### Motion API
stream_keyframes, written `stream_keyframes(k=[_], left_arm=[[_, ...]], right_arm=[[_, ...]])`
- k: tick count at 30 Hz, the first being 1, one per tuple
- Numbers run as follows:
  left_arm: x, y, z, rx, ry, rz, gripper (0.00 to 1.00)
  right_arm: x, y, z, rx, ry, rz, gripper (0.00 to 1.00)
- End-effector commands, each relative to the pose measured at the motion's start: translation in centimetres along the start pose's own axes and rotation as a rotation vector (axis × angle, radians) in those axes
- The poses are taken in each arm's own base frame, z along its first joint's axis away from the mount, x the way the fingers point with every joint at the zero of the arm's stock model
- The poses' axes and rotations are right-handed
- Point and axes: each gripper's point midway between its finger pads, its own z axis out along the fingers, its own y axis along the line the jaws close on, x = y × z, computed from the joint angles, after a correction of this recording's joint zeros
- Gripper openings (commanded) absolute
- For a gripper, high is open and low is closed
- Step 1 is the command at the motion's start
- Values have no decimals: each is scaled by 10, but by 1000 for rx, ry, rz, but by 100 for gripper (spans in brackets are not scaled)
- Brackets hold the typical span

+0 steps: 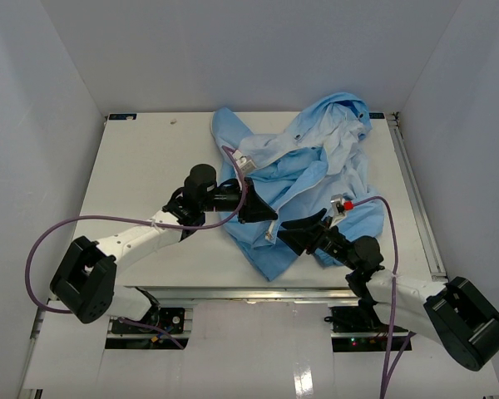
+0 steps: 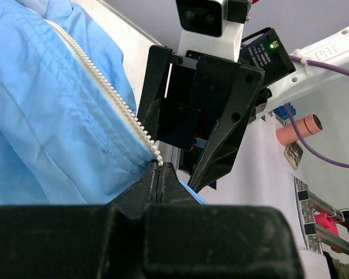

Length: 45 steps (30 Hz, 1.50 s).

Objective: Zip up the jacket

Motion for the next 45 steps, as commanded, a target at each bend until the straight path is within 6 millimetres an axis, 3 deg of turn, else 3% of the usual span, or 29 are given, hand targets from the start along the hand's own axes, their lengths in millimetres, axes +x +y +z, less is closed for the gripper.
stream_keyframes(k=[1, 9, 15, 45], left_arm=[[-20, -27, -8, 87, -75, 112, 0], [-25, -34, -11, 106, -113, 139, 0], [-27, -37, -12, 109, -132, 146, 0], [-24, -27, -14, 75, -195, 166, 0]], right_arm=[[-48, 43, -11, -151, -220, -95, 66], [-49, 46, -12, -157, -216, -98, 64], [-41, 35, -4, -113, -161, -91, 64], [-29, 57, 20, -247, -62, -64, 66]])
